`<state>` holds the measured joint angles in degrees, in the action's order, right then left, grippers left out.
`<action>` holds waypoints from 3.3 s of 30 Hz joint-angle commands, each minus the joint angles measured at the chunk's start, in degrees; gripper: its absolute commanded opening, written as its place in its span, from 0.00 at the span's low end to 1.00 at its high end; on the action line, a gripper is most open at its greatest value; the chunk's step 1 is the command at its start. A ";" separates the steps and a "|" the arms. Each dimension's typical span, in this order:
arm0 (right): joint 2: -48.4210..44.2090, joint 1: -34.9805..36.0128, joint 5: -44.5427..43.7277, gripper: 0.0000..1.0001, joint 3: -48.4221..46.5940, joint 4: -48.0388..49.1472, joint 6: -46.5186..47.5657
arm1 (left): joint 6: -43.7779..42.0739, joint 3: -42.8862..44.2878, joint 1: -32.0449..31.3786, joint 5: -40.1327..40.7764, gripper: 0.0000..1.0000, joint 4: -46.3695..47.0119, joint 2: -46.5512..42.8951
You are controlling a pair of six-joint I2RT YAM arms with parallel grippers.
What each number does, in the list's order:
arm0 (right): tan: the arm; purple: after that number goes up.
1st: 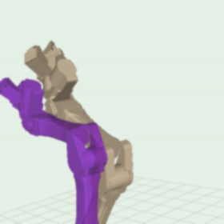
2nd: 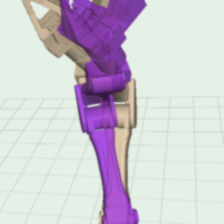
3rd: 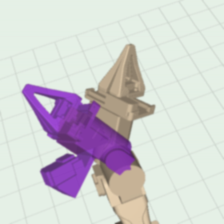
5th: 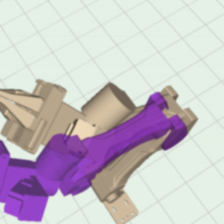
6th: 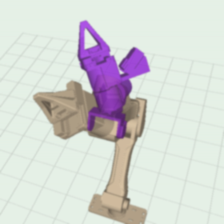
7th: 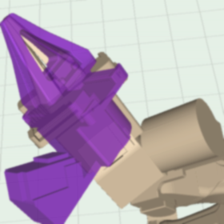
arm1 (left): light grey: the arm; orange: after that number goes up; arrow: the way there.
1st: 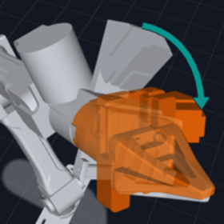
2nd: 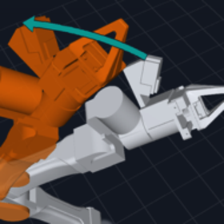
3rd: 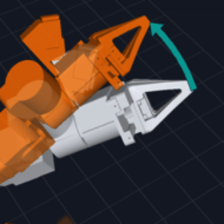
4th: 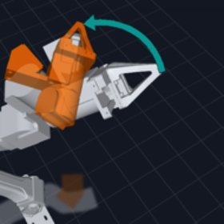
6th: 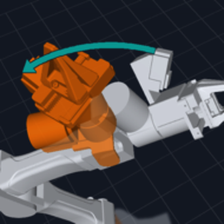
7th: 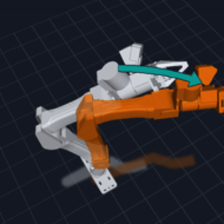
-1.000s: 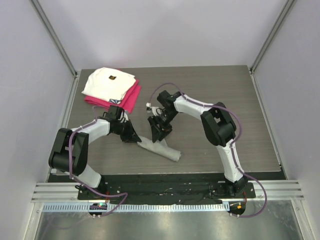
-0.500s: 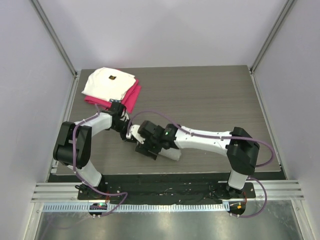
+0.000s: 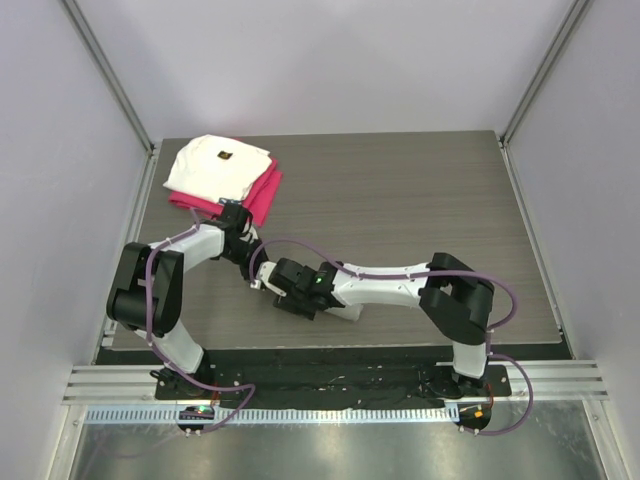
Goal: Fold the napkin, place the utensils inside, and roll it up
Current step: Roll the napkin with the utensil
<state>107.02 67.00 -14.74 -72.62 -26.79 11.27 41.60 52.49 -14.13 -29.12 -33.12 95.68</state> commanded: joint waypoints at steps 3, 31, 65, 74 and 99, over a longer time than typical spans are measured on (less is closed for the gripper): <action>2.49 -1.52 -0.91 0.60 0.20 0.33 0.07 | -0.30 1.56 0.07 -1.02 0.00 -1.33 -0.05; 13.20 -23.13 65.45 0.22 -9.99 -12.68 -7.84 | -8.21 -3.27 4.11 -3.65 0.72 1.57 -12.27; 22.88 -29.12 69.68 0.16 -15.18 -16.37 -5.38 | -5.49 -3.36 -0.81 -0.05 0.61 14.40 -5.06; 22.97 -29.12 65.55 0.18 -17.64 -19.17 -5.12 | -4.34 -3.71 -0.90 -2.25 0.42 18.53 -1.73; 0.03 -12.60 11.85 0.84 -10.89 -6.89 3.05 | -6.62 3.32 -0.90 -2.61 0.00 2.80 6.19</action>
<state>108.07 50.78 10.11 -88.01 -39.42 8.95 37.01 54.28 -14.90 -32.34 -25.08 100.64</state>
